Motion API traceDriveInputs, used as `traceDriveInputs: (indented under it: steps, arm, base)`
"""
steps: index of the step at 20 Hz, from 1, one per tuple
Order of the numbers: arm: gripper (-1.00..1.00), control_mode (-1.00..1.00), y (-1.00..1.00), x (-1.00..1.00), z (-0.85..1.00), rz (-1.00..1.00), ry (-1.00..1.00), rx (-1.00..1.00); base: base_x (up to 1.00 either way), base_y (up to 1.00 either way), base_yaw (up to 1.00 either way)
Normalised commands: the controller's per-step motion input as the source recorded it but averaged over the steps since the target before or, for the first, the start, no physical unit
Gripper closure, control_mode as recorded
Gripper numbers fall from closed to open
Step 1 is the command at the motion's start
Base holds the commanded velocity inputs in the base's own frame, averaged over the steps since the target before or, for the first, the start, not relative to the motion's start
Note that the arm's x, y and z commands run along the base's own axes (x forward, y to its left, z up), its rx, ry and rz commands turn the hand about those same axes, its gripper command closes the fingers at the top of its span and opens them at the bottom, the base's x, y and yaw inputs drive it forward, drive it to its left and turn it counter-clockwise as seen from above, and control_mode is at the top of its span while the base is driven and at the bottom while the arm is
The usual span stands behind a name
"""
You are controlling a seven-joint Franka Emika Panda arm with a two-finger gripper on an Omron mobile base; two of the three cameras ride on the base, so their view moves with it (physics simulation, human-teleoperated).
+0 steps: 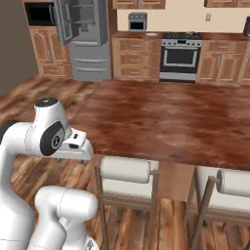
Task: Place the cold items (kiwi and peach) from the fridge in one tupperware on the dining counter. Place the warm items (hot dog and kebab skewer) in the stove area in another tupperware.
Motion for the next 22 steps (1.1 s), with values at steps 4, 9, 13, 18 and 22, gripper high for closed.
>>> traceDriveInputs:
  steps: [4, 9, 13, 18, 22]
  arm:
    - [-1.0, 1.0, 0.0, 0.0, 0.0, 0.0, 0.0, 0.0]
    - [-1.0, 1.0, 0.0, 0.0, 0.0, 0.0, 0.0, 0.0]
    - [-1.0, 1.0, 0.0, 0.0, 0.0, 0.0, 0.0, 0.0]
    - [-1.0, 1.0, 0.0, 0.0, 0.0, 0.0, 0.0, 0.0]
    - [-1.0, 1.0, 0.0, 0.0, 0.0, 0.0, 0.0, 0.0]
  base:
    - [-0.07, 1.0, 0.06]
    - [-0.01, 1.0, 0.03]
    - [0.0, 1.0, -0.07]
    - [0.04, 1.0, -0.12]
    - [0.11, 1.0, -0.26]
